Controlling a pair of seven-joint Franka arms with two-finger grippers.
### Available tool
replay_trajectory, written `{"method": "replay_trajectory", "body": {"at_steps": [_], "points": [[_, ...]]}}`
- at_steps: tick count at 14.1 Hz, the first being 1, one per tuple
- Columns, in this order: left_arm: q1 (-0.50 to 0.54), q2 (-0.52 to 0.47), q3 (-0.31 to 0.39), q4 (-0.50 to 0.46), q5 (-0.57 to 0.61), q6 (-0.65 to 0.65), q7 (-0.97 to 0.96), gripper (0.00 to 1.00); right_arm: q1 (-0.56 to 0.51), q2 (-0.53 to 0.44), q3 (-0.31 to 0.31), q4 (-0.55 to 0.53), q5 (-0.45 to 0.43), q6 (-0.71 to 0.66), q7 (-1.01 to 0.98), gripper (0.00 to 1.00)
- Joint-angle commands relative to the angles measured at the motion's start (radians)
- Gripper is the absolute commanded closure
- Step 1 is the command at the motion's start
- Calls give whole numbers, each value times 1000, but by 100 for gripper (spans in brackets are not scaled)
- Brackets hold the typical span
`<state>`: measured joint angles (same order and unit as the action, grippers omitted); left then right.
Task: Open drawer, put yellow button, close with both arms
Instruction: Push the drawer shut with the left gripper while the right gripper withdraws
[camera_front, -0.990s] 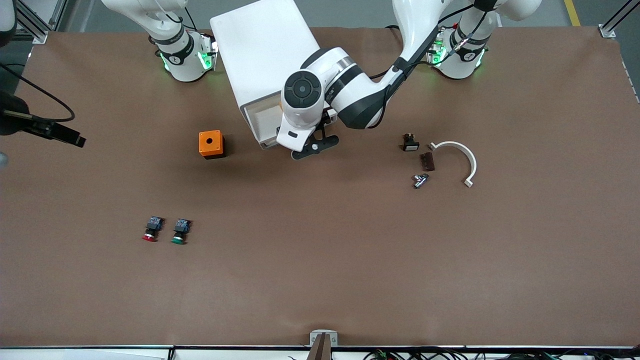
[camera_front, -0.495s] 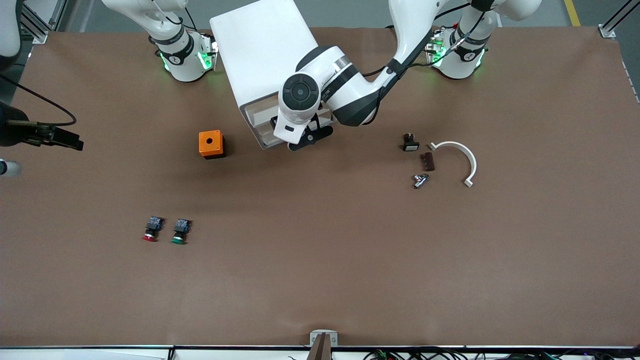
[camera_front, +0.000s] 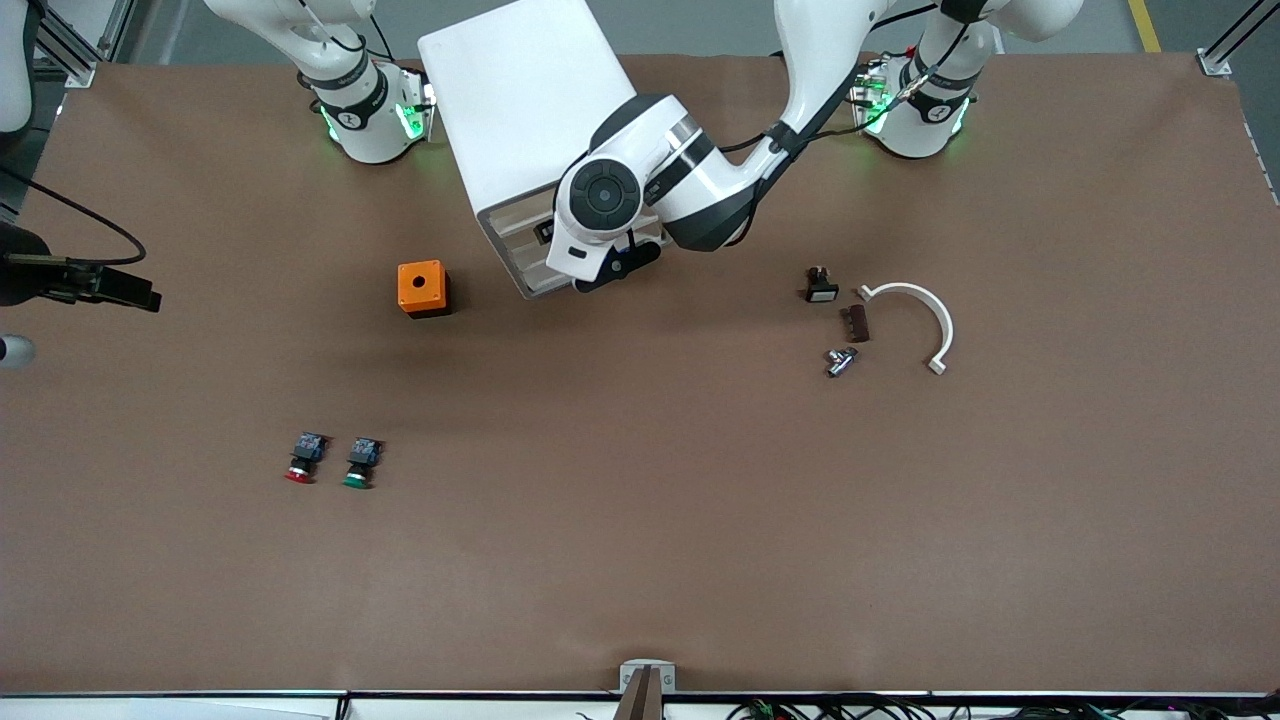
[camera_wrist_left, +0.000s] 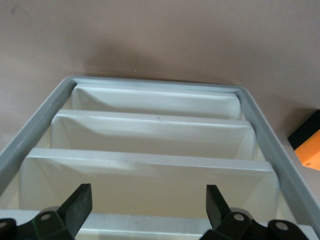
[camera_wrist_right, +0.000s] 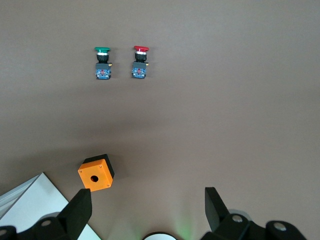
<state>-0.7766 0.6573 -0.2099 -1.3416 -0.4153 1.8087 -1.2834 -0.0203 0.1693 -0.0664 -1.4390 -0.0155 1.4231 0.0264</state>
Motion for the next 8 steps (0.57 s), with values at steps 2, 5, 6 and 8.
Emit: {"method": "replay_trajectory", "body": {"at_steps": [2, 5, 6, 8], "points": [[-6, -7, -13, -10, -34, 6, -24, 0, -24, 7, 22, 23, 14, -10, 7, 0], [5, -15, -10, -4, -17, 6, -13, 0, -26, 10, 22, 37, 25, 5, 15, 0], [10, -18, -5, -1, -16, 6, -16, 0, -23, 10, 22, 52, 26, -3, 15, 0], [22, -33, 4, 5, 16, 8, -17, 0, -24, 3, 23, 90, 38, -7, 15, 0]]}}
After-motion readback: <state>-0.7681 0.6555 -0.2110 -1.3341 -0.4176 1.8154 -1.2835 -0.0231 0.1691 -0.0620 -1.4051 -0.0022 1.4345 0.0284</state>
